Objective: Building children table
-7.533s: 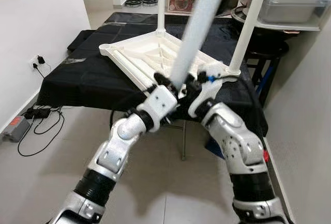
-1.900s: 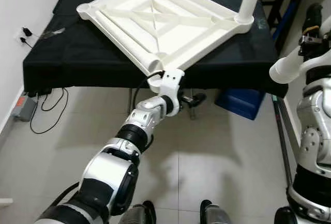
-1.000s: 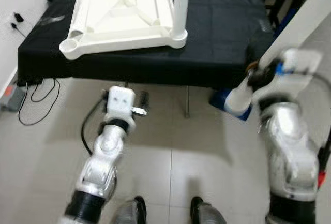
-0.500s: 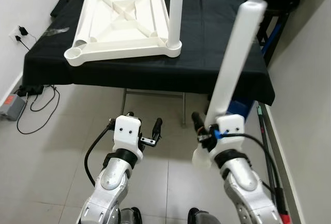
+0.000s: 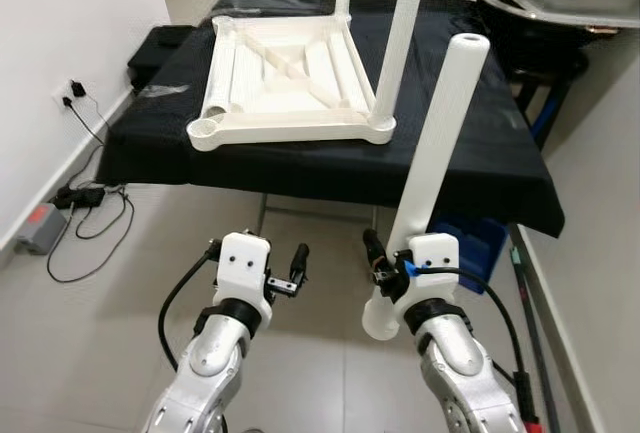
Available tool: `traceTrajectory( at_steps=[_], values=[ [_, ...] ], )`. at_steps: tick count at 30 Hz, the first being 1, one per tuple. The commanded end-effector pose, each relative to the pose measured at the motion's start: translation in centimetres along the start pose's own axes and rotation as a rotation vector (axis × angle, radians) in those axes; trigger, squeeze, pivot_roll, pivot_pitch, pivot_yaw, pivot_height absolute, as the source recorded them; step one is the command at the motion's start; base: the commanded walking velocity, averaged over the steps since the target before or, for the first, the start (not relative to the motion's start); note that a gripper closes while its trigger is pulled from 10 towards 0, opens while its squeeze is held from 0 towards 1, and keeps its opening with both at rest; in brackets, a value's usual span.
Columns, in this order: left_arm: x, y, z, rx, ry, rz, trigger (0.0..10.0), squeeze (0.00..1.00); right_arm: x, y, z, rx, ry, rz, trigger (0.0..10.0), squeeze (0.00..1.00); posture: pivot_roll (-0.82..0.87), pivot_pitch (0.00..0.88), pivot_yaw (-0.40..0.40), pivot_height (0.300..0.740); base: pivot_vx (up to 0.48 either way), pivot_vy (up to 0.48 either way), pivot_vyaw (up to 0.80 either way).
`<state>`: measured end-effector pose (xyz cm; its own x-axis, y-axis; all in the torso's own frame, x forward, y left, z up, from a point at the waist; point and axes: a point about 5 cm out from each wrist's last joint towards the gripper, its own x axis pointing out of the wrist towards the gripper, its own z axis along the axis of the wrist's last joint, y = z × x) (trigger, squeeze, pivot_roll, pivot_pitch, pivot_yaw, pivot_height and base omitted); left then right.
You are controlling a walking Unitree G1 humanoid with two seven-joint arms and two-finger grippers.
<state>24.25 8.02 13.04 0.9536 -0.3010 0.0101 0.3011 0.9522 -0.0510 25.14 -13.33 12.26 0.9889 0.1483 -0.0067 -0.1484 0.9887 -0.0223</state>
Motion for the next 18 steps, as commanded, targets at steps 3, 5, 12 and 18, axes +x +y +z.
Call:
traceTrajectory(
  at_steps=[3,5,12,18],
  values=[
    [-0.17,0.0,-0.41,0.025,0.027,-0.007,10.0,0.0,0.11,0.25,0.31,-0.002,-0.028,0.003,10.0,0.0,0.08,0.077,-0.021,0.74,0.0,0.48,0.0],
    [-0.18,-0.03,-0.2,0.009,0.016,-0.011,10.0,0.0,0.12,0.28,0.29,0.0,-0.031,0.008,10.0,0.0,0.08,0.075,-0.022,0.74,0.0,0.48,0.0],
    [-0.2,0.09,-0.08,0.006,0.012,-0.004,10.0,0.0,0.13,0.35,0.19,-0.003,-0.028,0.013,10.0,0.0,0.08,0.076,-0.026,0.74,0.0,0.479,0.0],
    [-0.15,0.11,-0.28,0.02,0.028,0.004,10.0,0.0,0.15,0.38,0.18,-0.003,-0.031,0.017,10.0,0.0,0.08,0.079,-0.026,0.74,0.0,0.077,0.0]
  ],
)
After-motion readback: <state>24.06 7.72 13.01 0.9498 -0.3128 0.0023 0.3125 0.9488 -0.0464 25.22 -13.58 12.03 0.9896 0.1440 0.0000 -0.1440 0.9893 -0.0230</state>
